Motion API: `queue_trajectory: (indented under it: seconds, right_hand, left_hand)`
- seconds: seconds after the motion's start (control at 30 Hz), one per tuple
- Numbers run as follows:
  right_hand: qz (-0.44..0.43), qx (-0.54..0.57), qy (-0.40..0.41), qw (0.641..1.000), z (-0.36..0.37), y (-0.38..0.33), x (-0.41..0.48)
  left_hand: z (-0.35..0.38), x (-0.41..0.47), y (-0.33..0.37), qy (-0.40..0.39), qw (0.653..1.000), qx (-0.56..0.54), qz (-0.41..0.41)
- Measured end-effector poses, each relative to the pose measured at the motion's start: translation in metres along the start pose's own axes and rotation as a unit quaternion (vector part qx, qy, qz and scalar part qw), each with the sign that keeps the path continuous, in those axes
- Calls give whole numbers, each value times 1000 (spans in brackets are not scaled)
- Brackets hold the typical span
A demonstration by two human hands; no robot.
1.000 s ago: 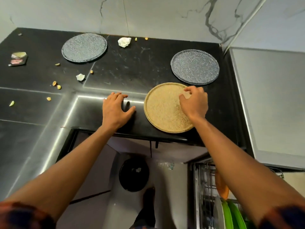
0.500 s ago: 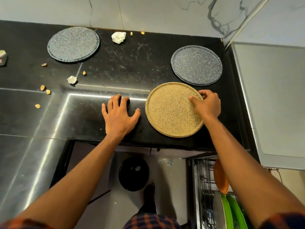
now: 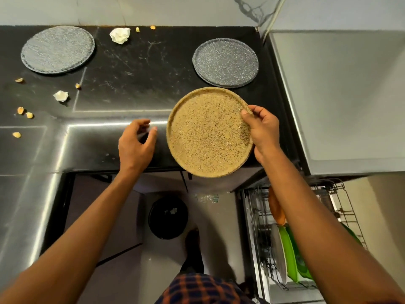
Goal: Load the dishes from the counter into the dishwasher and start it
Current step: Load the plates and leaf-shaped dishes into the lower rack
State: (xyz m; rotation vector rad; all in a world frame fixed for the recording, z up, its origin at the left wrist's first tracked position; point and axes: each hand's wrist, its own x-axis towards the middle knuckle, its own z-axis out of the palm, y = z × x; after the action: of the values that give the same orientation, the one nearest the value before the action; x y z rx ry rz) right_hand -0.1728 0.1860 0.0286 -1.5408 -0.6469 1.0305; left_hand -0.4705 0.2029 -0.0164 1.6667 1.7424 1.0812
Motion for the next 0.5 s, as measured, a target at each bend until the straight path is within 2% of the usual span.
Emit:
queue_trajectory:
  seconds: [0.1, 0.2, 0.3, 0.43, 0.5]
  right_hand:
    - [-22, 6, -30, 999, -30, 6, -38]
    - [-16, -12, -47, 999, -72, 23, -70]
    - [9, -24, -39, 999, -117, 51, -91]
    - [68, -32, 12, 997, -190, 97, -116]
    - [108, -30, 39, 993, -232, 125, -130]
  left_hand:
    - [12, -57, 26, -33, 996, -80, -2]
    - [39, -119, 38, -59, 994, -87, -30]
    - [66, -171, 44, -93, 985, -103, -107]
    - [111, -236, 51, -161, 938, -160, -263]
    - [137, -269, 58, -181, 922, -153, -305]
